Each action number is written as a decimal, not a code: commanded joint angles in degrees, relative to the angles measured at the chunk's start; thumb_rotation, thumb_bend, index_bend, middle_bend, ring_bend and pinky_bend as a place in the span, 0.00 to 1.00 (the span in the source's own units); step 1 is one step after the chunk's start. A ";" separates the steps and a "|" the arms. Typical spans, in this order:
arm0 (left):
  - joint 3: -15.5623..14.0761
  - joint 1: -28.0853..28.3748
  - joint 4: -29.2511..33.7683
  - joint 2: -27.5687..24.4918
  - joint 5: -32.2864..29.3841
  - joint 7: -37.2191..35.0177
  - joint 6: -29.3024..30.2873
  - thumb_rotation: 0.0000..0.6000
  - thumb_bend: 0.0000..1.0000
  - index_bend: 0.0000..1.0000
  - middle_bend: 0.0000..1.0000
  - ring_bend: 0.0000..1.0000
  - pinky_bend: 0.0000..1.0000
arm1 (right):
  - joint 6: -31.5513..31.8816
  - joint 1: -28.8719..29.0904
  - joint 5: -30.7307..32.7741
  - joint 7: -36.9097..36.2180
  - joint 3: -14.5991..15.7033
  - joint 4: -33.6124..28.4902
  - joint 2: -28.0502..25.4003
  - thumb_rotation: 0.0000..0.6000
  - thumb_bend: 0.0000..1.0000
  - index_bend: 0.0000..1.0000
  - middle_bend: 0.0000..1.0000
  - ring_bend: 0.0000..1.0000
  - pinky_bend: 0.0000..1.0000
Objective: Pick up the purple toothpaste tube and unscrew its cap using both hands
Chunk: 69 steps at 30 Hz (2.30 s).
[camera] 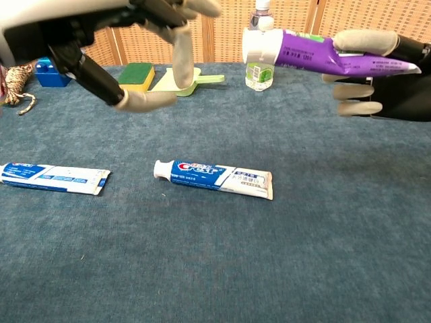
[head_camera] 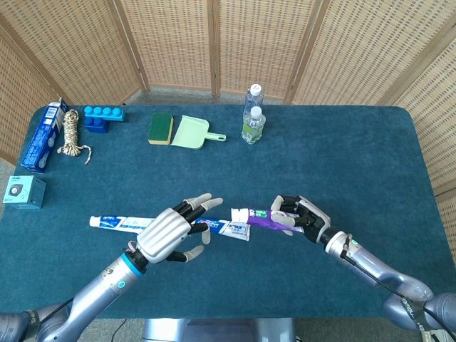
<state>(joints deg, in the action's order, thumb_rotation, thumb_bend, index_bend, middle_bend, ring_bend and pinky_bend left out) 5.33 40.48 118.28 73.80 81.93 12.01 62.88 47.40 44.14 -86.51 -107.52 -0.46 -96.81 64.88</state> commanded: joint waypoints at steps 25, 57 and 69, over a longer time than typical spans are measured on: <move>4.02 3.24 -1.23 1.94 -4.21 -0.17 -3.80 1.00 0.33 0.28 0.02 0.00 0.14 | -2.33 -0.25 -0.60 5.22 -1.69 -2.71 0.70 1.00 0.45 0.96 0.74 0.80 0.84; 2.00 2.62 -0.88 2.29 -3.23 1.69 -3.94 1.00 0.33 0.32 0.01 0.00 0.14 | -1.60 -1.16 -1.34 -1.82 -3.36 -2.34 -0.34 1.00 0.45 0.96 0.74 0.80 0.84; 2.16 0.33 1.62 -0.54 0.48 0.53 0.29 1.00 0.33 0.30 0.01 0.00 0.14 | -3.20 -1.27 0.94 3.29 -3.21 -2.06 -0.20 1.00 0.45 0.96 0.74 0.79 0.84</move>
<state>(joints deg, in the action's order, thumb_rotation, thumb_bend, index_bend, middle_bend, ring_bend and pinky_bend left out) 7.57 41.82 118.68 74.77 81.13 13.00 61.81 44.81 42.94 -86.40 -105.65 -3.76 -99.45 64.46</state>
